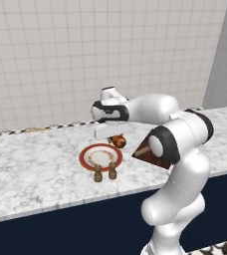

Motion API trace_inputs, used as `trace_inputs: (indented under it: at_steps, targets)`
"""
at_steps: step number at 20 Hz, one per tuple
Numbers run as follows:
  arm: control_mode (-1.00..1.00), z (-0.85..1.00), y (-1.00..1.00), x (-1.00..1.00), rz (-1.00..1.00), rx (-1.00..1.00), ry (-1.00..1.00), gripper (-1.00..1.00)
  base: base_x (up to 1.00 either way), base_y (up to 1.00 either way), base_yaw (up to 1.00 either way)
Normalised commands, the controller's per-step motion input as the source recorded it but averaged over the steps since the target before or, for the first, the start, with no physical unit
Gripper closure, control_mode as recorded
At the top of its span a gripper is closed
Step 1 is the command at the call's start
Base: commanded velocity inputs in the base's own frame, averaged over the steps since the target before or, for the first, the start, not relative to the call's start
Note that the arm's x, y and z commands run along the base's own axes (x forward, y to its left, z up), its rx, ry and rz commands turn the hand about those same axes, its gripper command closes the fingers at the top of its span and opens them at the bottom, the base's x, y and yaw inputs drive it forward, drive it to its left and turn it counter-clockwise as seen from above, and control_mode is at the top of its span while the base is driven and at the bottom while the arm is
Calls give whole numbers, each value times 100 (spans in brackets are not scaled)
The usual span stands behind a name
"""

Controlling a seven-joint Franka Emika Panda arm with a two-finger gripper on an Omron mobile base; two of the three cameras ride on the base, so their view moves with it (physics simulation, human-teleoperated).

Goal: Pick up the knife from the drawer and place it on the cutting board. Then place the meat from the plate to the cutting board.

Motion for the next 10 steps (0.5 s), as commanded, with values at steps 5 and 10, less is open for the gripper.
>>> trace_inputs:
  at_steps: [5, 10]
  targets:
    - [-100, 2, -95, -47, -4, 1, -3, 100, 0, 0, 0]
    - [-100, 0, -100, -30, -13, 6, -1, 100, 0, 0, 0]
